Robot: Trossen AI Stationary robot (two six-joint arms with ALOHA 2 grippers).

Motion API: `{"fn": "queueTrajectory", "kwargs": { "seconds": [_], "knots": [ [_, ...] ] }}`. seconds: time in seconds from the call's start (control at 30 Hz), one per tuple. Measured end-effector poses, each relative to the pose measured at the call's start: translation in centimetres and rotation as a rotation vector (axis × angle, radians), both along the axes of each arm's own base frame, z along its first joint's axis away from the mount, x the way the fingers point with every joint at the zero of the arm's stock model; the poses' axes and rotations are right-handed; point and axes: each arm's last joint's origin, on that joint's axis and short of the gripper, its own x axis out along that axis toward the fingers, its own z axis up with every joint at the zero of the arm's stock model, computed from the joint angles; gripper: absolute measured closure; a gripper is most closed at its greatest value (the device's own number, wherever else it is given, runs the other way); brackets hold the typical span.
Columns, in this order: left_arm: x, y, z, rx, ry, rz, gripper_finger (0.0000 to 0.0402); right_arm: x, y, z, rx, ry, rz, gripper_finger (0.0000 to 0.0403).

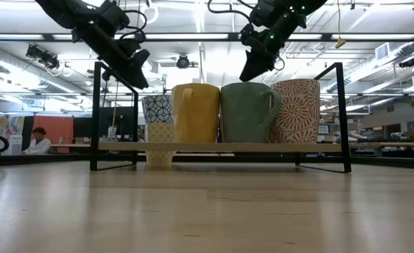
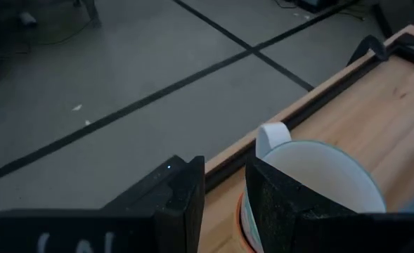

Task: Place coffee mugs
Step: Put the blue patterned mug on the shelf

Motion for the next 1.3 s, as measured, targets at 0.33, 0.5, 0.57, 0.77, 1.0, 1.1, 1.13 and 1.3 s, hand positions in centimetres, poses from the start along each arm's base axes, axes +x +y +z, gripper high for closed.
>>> {"fn": "queueTrajectory", "kwargs": {
  "seconds": [0.33,0.5,0.57,0.77,1.0,1.1,1.13,1.3],
  "knots": [
    [-0.1,-0.2,-0.4,-0.055,-0.002,0.005,0.0290,0.1,-0.1,0.1,-0.008,-0.014,0.002,0.0242],
    [0.1,-0.1,-0.1,-0.033,-0.025,-0.022,0.0290,0.1,-0.1,0.1,-0.006,-0.015,0.004,0.0242],
    [0.1,0.1,0.3,-0.016,-0.065,-0.056,0.0290,0.1,-0.1,0.1,-0.007,-0.015,0.004,0.0242],
    [-0.2,0.8,1.2,0.021,-0.163,-0.141,0.0290,0.1,0.0,0.1,-0.006,-0.015,0.004,0.0242],
    [0.1,3.6,1.8,-0.050,-0.139,-0.171,0.0290,0.2,-0.1,0.2,-0.011,-0.022,0.005,0.0242],
    [0.9,4.6,1.1,-0.107,-0.040,-0.202,0.0290,0.2,-0.1,0.2,-0.010,-0.022,0.005,0.0242],
    [1.1,4.9,1.0,-0.121,-0.014,-0.214,0.0290,0.1,-0.1,0.2,-0.010,-0.022,0.005,0.0242],
    [1.9,6.0,1.2,-0.146,0.093,-0.270,0.0290,0.1,-0.1,0.2,-0.010,-0.022,0.005,0.0242]
  ]
}}
